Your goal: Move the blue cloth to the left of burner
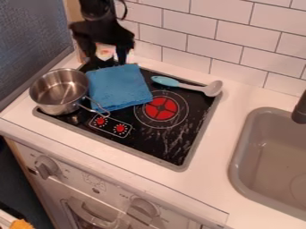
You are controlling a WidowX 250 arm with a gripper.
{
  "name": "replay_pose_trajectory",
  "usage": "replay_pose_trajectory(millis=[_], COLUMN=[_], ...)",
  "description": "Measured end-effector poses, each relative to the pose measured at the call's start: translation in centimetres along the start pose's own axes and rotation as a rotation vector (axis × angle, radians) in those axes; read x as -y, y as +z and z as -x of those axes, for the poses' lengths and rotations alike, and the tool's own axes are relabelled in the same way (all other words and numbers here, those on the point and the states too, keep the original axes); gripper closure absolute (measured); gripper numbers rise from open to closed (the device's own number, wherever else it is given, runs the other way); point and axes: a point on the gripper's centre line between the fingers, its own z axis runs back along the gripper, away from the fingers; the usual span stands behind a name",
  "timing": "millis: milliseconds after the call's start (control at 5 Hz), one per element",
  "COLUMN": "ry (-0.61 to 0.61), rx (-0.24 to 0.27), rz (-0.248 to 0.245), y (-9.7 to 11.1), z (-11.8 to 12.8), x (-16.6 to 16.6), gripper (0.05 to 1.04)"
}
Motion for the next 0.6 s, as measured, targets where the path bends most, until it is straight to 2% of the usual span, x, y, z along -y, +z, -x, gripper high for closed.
replay_pose_trajectory(millis=[600], ry=[0.002], rx=[-0.001], rz=[0.0], y=[0.1], z=[0.01], x=[0.04], gripper=[0.084])
